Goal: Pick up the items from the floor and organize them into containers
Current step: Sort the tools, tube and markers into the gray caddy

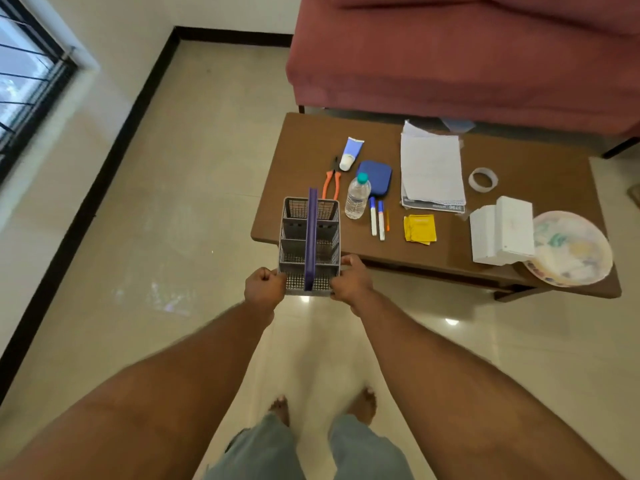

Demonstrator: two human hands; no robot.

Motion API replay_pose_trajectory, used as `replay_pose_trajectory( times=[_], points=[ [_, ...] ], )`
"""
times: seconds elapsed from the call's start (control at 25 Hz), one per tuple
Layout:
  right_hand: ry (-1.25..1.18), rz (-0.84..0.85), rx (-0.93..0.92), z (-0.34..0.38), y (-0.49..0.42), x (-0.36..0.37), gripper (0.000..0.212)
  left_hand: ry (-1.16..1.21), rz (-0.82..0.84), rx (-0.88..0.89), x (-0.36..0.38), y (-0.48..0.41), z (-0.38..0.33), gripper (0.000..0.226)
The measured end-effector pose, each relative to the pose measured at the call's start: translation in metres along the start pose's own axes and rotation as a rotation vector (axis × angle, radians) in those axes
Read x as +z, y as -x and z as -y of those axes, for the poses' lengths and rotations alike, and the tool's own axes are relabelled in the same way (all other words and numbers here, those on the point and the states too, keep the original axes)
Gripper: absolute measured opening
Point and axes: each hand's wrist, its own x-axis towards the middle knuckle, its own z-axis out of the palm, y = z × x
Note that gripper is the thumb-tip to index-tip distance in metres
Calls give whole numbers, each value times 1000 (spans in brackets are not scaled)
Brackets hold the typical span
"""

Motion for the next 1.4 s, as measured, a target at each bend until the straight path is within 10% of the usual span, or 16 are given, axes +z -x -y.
replay_pose_trajectory(
  times=[0.68, 1.16, 1.4],
  points=[
    [-20, -46, 12, 115, -188, 112, 59, -99, 109, -124, 7, -237, -103, 30],
    [15, -263, 107, 140, -253, 87, 11, -61, 110, -161, 27, -279, -99, 30],
    [355, -325, 75, 158, -301, 88, 69, 100, 62, -165, 31, -315, -119, 39]
  ],
)
